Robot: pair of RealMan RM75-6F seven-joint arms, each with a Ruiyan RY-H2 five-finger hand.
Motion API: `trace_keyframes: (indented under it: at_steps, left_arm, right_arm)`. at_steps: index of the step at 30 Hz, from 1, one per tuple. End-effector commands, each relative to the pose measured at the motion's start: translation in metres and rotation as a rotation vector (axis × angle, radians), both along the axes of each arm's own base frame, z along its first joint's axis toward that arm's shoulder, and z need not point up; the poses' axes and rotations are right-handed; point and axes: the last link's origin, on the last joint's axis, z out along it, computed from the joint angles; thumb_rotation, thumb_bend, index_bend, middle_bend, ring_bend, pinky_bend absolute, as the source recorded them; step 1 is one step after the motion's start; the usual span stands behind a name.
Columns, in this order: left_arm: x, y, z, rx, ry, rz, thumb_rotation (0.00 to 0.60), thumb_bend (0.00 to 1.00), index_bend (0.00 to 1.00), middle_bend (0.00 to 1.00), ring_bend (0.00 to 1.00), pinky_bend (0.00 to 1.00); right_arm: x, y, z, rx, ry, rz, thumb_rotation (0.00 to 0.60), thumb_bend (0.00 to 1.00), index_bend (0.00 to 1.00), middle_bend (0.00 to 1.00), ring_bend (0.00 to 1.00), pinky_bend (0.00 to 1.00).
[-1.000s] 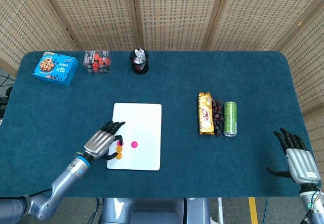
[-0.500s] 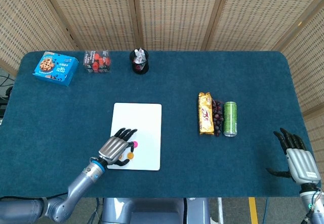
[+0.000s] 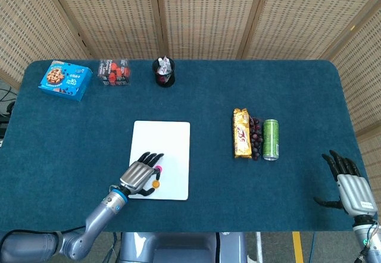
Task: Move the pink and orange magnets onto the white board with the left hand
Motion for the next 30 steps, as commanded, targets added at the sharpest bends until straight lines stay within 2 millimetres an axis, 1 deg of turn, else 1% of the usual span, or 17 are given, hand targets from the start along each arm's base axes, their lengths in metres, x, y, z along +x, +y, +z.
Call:
trace_keyframes:
  at_steps: [1,6,15,19,23,25,26,28,29,30]
  left_arm:
    - [0.000,0.000,-0.001,0.000,0.003,0.001,0.600,0.30,0.51,0.00,0.00,0.00]
    - [0.000,0.000,0.000,0.003,0.001,0.005,0.600,0.29,0.46,0.00,0.00,0.00]
    - [0.001,0.002,0.001,0.006,-0.010,0.006,0.600,0.28,0.43,0.00,0.00,0.00]
    - [0.005,-0.001,0.007,-0.004,-0.052,0.002,0.600,0.28,0.43,0.00,0.00,0.00]
    - [0.013,-0.007,0.027,0.001,-0.116,-0.031,0.600,0.28,0.42,0.00,0.00,0.00]
    - [0.014,-0.010,0.042,0.024,-0.144,-0.048,0.600,0.28,0.41,0.00,0.00,0.00]
    - [0.012,-0.011,0.054,0.050,-0.158,-0.053,0.600,0.28,0.39,0.00,0.00,0.00]
    - [0.006,-0.012,0.070,0.084,-0.164,-0.055,0.600,0.28,0.34,0.00,0.00,0.00]
    - [-0.003,-0.013,0.084,0.125,-0.151,-0.050,0.600,0.27,0.30,0.00,0.00,0.00]
    - [-0.011,-0.013,0.094,0.160,-0.130,-0.049,0.600,0.26,0.24,0.00,0.00,0.00]
  right_arm:
    - [0.000,0.000,0.000,0.000,-0.002,-0.001,0.600,0.11,0.05,0.00,0.00,0.00]
    - [0.000,0.000,0.000,-0.001,-0.004,0.000,0.600,0.10,0.05,0.00,0.00,0.00]
    - [0.000,0.000,0.000,0.001,-0.003,-0.002,0.600,0.11,0.05,0.00,0.00,0.00]
    - [0.000,0.000,0.000,0.001,-0.003,-0.004,0.600,0.11,0.05,0.00,0.00,0.00]
    - [-0.001,0.000,0.000,0.004,-0.001,-0.006,0.600,0.10,0.05,0.00,0.00,0.00]
    - [-0.001,0.000,0.000,0.004,0.000,-0.006,0.600,0.11,0.05,0.00,0.00,0.00]
    - [-0.001,0.000,0.000,0.004,0.000,-0.006,0.600,0.11,0.05,0.00,0.00,0.00]
    - [0.000,0.000,0.000,0.003,0.001,-0.006,0.600,0.11,0.05,0.00,0.00,0.00]
    - [0.000,0.000,0.000,0.002,0.001,-0.006,0.600,0.10,0.05,0.00,0.00,0.00]
    - [0.000,0.000,0.000,0.002,0.002,-0.005,0.600,0.10,0.05,0.00,0.00,0.00]
